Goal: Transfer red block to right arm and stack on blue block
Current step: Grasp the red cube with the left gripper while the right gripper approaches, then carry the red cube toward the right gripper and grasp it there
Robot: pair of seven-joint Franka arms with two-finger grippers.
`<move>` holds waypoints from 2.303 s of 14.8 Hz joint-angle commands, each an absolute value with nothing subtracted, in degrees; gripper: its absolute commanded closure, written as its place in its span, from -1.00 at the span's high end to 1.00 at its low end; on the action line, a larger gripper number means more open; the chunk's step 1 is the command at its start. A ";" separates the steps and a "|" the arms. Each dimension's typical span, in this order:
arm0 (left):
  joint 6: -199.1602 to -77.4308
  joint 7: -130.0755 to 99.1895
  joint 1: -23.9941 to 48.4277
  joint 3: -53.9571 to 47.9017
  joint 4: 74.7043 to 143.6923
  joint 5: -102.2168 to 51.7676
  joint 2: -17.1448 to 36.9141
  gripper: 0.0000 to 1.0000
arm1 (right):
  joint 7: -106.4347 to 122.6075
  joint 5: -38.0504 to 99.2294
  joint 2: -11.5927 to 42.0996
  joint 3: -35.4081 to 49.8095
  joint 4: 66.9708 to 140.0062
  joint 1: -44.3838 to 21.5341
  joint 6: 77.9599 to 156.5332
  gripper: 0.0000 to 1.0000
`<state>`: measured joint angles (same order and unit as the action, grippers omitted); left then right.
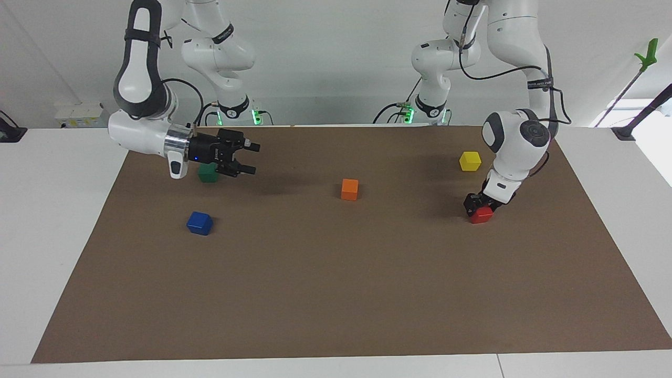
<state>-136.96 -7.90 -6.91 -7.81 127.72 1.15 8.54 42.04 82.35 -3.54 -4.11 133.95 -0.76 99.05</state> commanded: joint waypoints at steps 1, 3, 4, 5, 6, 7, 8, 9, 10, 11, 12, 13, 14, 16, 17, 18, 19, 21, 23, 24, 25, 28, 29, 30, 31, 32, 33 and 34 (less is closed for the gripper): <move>-132.29 -16.13 -6.24 -8.26 125.87 1.06 7.74 -1.00 | 47.70 94.00 -5.01 -4.22 138.86 -6.39 98.97 1.00; -122.23 -24.58 -5.54 -8.88 120.18 -0.17 6.51 -1.00 | 51.75 102.52 -2.91 -4.22 139.92 -10.44 96.17 1.00; -116.08 -26.18 -4.06 -9.05 115.88 -2.00 6.24 -1.00 | 53.86 106.74 -1.25 -4.22 140.01 -12.37 93.89 1.00; -109.75 -27.32 -3.35 -9.14 111.40 -3.76 5.72 -1.00 | 56.05 110.09 1.47 -4.22 139.92 -13.61 90.21 1.00; -103.68 -29.07 -3.25 -9.14 107.36 -5.61 4.93 -1.00 | 57.03 112.56 3.84 -4.13 139.57 -14.58 86.17 1.00; -98.66 -31.27 -3.16 -9.49 104.62 -7.28 3.44 -1.00 | 57.04 114.59 4.56 -4.04 139.66 -15.81 84.22 1.00; -94.52 -33.90 -3.16 -10.36 102.68 -9.30 0.90 -1.00 | 56.87 116.70 4.92 -4.04 139.83 -16.78 82.29 1.00; -92.39 -37.06 -3.16 -11.15 102.13 -11.32 -1.64 -1.00 | 56.69 118.46 6.23 -3.87 139.92 -17.40 78.96 1.00; -91.24 -41.70 -3.16 -12.12 102.04 -13.43 -4.28 -1.00 | 56.34 121.52 7.98 -3.87 139.92 -18.45 74.66 1.00; -90.45 -47.14 -3.16 -13.61 102.04 -15.62 -5.79 -1.00 | 56.25 124.34 10.17 -3.87 139.92 -19.68 70.36 1.00; -90.09 -53.29 -3.16 -15.71 101.87 -17.73 -6.84 -1.00 | 56.16 125.76 11.33 -3.87 139.83 -20.12 67.79 1.00; -90.09 -58.48 -3.16 -17.99 101.34 -19.41 -7.64 -1.00 | 55.73 126.21 12.12 -3.87 139.83 -20.30 66.11 1.00; -90.09 -63.41 -3.16 -20.54 100.29 -21.16 -8.60 -1.00 | 55.11 126.38 13.26 -3.87 139.83 -20.30 63.83 1.00; -90.96 -75.52 -3.25 -24.42 98.88 -25.21 -9.14 -1.00 | 54.84 127.70 15.72 -3.78 139.83 -20.39 58.91 1.00; -91.84 -83.33 -3.16 -25.56 99.05 -26.79 -9.31 -1.00 | 54.84 128.23 16.69 -3.26 139.83 -20.39 56.54 1.00; -94.02 -90.46 -3.16 -26.88 99.49 -27.59 -9.66 -1.00 | 54.84 129.80 16.96 -1.86 139.83 -20.39 55.12 1.00; -96.13 -96.36 -3.08 -28.46 99.75 -27.68 -9.84 -1.00 | 54.76 131.21 17.05 -0.98 139.83 -20.39 54.67 1.00; -100.96 -103.59 -1.59 -29.36 101.94 -29.43 -10.63 -1.00 | 54.41 132.10 17.57 0.52 139.83 -20.39 54.41 1.00; -105.80 -110.18 -0.36 -29.27 105.28 -32.59 -12.21 -1.00 | 54.32 135.43 19.50 2.36 139.57 -20.57 51.35 1.00; -106.69 -112.82 0.08 -29.35 106.60 -33.30 -13.09 -1.00 | 54.32 135.70 19.86 2.90 139.57 -20.57 50.81 1.00; -106.96 -113.72 0.87 -29.36 107.74 -33.31 -13.97 -1.00 | 54.14 135.70 19.86 2.99 139.57 -20.57 50.63 1.00; -107.14 -116.70 2.02 -29.44 110.82 -33.75 -15.90 -1.00 | 51.69 137.89 20.04 4.13 139.48 -20.65 50.80 1.00; -107.14 -118.89 2.20 -29.36 110.92 -33.92 -16.00 -1.00 | 51.68 138.34 21.00 4.22 139.13 -21.35 50.37 1.00; -107.23 -121.27 2.20 -29.44 110.92 -34.01 -16.00 -1.00 | 51.77 138.51 22.05 4.13 138.43 -22.49 49.23 1.00; -107.23 -122.94 2.20 -29.44 110.92 -34.01 -16.00 -1.00 | 51.77 139.56 22.67 4.13 138.17 -22.93 48.35 1.00; -107.31 -123.39 2.89 -29.44 111.09 -34.01 -16.08 -1.00 | 51.77 140.35 23.28 4.13 137.90 -23.29 48.25 1.00; -107.84 -123.40 3.68 -29.36 111.62 -34.01 -16.43 -1.00 | 51.77 140.54 23.55 4.13 137.55 -24.07 48.08 1.00; -108.45 -123.40 3.95 -29.44 112.06 -34.01 -16.61 -1.00 | 51.77 140.89 23.55 4.13 137.46 -24.17 48.16 1.00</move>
